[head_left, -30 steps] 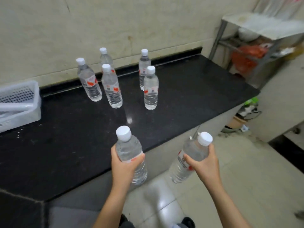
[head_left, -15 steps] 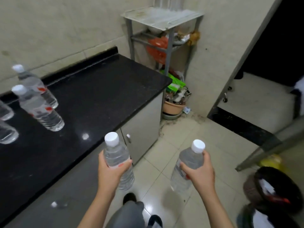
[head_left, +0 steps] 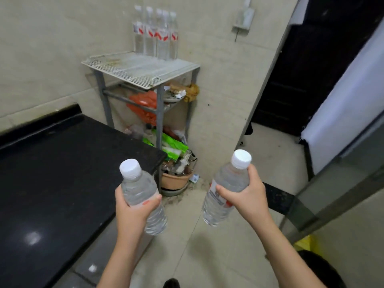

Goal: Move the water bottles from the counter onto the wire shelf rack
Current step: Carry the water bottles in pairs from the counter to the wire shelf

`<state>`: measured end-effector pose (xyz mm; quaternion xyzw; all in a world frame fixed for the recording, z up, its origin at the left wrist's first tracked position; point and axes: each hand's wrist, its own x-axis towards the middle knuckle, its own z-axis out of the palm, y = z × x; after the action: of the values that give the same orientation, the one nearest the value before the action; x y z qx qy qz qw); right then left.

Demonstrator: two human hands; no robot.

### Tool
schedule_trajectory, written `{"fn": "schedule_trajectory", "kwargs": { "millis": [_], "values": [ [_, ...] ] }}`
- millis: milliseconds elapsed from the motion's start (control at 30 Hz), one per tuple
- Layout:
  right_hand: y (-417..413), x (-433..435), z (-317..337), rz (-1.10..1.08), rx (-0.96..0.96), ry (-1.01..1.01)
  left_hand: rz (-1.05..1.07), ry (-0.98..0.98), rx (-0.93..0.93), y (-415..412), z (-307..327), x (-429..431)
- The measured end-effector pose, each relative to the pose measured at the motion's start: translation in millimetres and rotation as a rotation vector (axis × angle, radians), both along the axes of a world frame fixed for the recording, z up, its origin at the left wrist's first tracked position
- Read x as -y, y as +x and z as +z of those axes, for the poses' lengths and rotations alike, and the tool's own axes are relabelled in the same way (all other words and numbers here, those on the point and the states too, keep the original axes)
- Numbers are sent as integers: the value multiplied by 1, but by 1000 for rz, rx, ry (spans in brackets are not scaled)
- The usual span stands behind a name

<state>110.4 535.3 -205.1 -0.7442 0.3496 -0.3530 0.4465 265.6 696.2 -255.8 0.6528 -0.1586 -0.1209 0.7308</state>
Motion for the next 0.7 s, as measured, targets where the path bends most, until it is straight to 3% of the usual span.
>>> {"fn": "schedule_trajectory", "kwargs": {
  "millis": [267, 500, 700],
  "values": [
    [81, 99, 39, 42, 46, -54, -45, -131, 65, 86, 47, 113],
    [141, 158, 23, 140, 66, 55, 24, -87, 16, 122, 49, 174],
    [197, 235, 17, 229, 125, 91, 80, -56, 88, 162, 60, 234]
  ]
}}
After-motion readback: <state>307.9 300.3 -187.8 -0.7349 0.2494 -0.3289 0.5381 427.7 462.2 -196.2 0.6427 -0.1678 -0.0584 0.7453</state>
